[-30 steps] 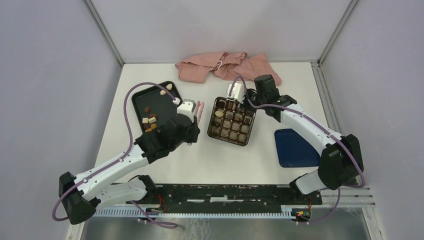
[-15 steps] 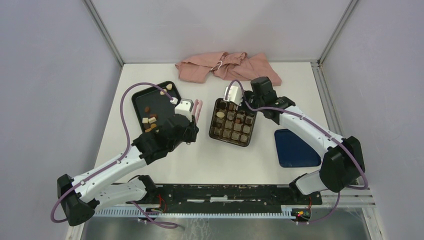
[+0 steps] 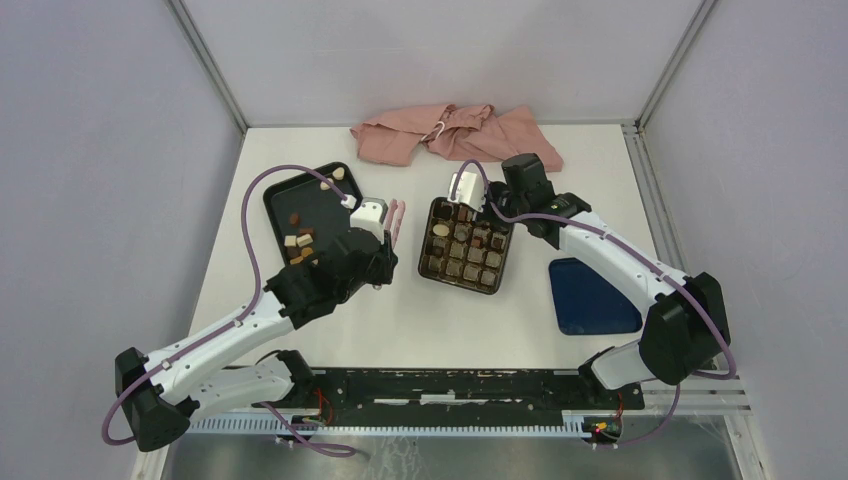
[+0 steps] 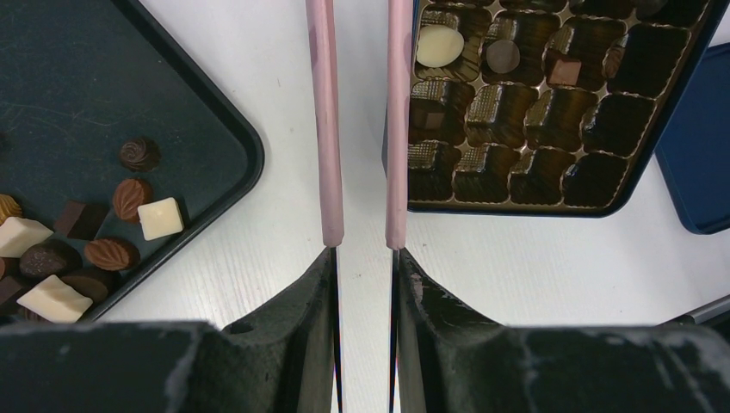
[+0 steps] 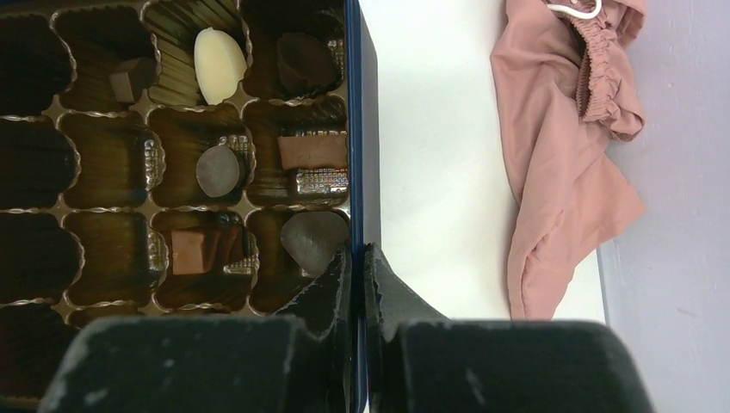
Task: Pack the chocolate
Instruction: Adjust the packing box at the center of the board.
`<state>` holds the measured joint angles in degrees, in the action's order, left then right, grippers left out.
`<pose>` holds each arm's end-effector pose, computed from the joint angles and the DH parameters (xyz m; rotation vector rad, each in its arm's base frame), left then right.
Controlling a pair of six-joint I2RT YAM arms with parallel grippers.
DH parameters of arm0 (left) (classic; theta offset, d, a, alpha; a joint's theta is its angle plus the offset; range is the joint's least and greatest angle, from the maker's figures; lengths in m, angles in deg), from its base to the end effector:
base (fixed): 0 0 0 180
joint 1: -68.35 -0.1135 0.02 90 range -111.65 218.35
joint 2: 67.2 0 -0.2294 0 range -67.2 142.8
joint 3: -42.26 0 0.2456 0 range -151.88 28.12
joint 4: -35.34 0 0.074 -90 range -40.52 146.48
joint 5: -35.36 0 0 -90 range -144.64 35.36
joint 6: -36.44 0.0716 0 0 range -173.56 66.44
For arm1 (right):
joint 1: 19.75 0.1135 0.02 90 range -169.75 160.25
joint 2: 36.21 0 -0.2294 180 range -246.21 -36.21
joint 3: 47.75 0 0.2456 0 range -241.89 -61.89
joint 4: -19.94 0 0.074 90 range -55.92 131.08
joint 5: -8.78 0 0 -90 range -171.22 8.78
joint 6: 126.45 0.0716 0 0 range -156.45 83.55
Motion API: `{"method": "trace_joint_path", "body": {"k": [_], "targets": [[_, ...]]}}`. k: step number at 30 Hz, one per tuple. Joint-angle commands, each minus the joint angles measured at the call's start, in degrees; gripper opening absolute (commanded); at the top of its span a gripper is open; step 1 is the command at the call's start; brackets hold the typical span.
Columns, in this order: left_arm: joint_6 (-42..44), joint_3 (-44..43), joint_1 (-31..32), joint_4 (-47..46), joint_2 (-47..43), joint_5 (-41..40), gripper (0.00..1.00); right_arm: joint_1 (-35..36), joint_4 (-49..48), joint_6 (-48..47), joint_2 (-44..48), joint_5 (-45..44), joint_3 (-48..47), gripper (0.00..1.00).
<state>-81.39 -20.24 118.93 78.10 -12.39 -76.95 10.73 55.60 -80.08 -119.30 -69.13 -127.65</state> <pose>0.1772 -0.1728 0.2533 0.2074 2.1449 -0.3768 0.2938 0.1903 0.2372 -1.4343 1.7120 0.1124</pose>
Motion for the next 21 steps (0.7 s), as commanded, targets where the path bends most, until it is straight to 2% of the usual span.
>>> {"method": "trace_joint_path", "body": {"k": [1, 12, 16, 21], "targets": [[2.9, -0.5, -0.1, -2.0, 0.1, -0.8, 0.34, 0.0, -3.9, 0.7, 1.5, 2.0, -2.1, 0.0], [3.0, -0.3, -0.2, -1.8, 0.6, -0.6, 0.34, -0.6, -4.5, 1.4, 0.7, 3.9, -1.1, 0.0], [2.9, 0.0, -0.2, -1.6, 0.6, -0.5, 0.34, -3.1, -4.9, 3.3, -0.3, 8.7, -0.6, 0.0], [2.7, 0.6, -0.3, -1.5, 0.5, -0.6, 0.34, -8.7, -4.5, 7.7, -4.5, 19.4, -0.9, 0.0]]}}
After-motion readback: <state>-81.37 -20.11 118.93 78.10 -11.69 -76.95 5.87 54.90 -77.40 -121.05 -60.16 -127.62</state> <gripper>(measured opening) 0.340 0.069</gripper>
